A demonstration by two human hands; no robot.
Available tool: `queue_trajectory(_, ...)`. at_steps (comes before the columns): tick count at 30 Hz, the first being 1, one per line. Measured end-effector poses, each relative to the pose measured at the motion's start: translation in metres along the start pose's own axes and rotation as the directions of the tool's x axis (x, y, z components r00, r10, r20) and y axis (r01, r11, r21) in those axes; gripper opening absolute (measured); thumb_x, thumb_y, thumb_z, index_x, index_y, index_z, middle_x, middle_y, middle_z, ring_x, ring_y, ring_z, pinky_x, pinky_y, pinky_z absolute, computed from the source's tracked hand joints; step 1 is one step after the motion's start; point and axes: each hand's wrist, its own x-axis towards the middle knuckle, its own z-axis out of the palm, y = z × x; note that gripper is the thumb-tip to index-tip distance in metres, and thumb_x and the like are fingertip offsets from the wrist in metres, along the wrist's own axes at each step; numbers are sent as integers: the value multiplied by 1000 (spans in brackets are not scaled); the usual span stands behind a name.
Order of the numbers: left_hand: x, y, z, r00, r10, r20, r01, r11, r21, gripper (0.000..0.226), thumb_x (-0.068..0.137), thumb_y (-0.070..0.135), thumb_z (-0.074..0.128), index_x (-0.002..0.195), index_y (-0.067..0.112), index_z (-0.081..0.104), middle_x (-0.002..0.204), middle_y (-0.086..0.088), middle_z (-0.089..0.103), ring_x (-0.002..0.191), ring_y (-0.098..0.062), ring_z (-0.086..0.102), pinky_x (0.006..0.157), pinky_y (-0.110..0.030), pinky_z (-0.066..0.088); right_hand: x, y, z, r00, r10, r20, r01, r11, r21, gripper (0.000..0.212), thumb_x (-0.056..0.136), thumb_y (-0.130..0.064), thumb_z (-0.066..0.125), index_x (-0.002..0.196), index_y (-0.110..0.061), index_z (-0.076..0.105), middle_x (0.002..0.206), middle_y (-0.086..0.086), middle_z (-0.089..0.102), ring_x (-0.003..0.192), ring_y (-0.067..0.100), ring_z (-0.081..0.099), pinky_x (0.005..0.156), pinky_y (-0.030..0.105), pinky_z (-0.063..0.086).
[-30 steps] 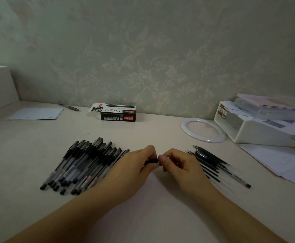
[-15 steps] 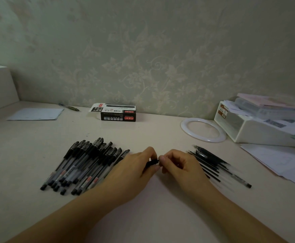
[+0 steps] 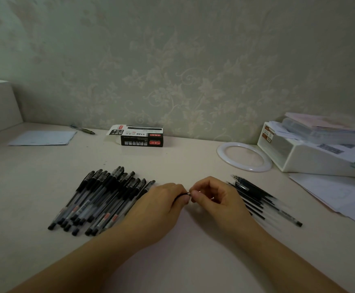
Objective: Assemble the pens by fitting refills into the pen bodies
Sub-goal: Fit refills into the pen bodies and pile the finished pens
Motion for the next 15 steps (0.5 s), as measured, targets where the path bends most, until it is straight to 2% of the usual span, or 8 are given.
queue_trajectory(4, -2, 2, -2, 1000, 22, -12, -22, 1000, -7, 14, 99, 42, 37, 109, 37, 46, 58, 6, 47, 58, -11, 48, 53, -33, 39, 1, -2, -3, 1000, 12, -24, -11, 999, 39, 18, 90, -15, 67, 87, -32, 69, 87, -10, 72, 79, 6, 66, 74, 16, 51)
queue_trajectory(9, -2, 1, -5, 999, 12, -51, -12, 1000, 14, 11, 101, 39, 36, 106, 38, 45, 56, 6, 44, 57, -10, 44, 52, -33, 37, 1, 1, -4, 977, 78, -196, -71, 997, 42, 16, 91, -20, 67, 84, -34, 67, 82, -9, 70, 77, 11, 66, 72, 25, 54)
queue_trajectory(11, -2, 0, -4, 998, -7, -61, 8, 1000, 13, 11, 101, 38, 37, 106, 38, 46, 60, 9, 45, 62, -9, 45, 56, -33, 40, 0, 2, -4, 973, 47, -227, -65, 995, -74, 16, 89, -17, 68, 83, -32, 66, 80, -14, 69, 73, 4, 64, 67, 17, 51)
queue_trajectory(13, -2, -1, -3, 997, -22, -71, 22, 1000, 10, 11, 100, 38, 38, 106, 38, 47, 65, 12, 47, 66, -8, 47, 59, -33, 43, -2, 3, -3, 985, 8, -174, -51, 969, -244, 16, 86, -14, 68, 81, -29, 67, 76, -13, 67, 69, 2, 61, 63, 10, 45)
queue_trajectory(15, -1, -2, -3, 997, -28, -73, 29, 1000, 8, 12, 100, 38, 39, 107, 38, 49, 67, 14, 48, 67, -5, 48, 59, -31, 43, -3, 3, -2, 994, -8, -111, -33, 929, -368, 16, 83, -11, 69, 80, -27, 70, 69, -9, 64, 66, 2, 57, 60, 8, 41)
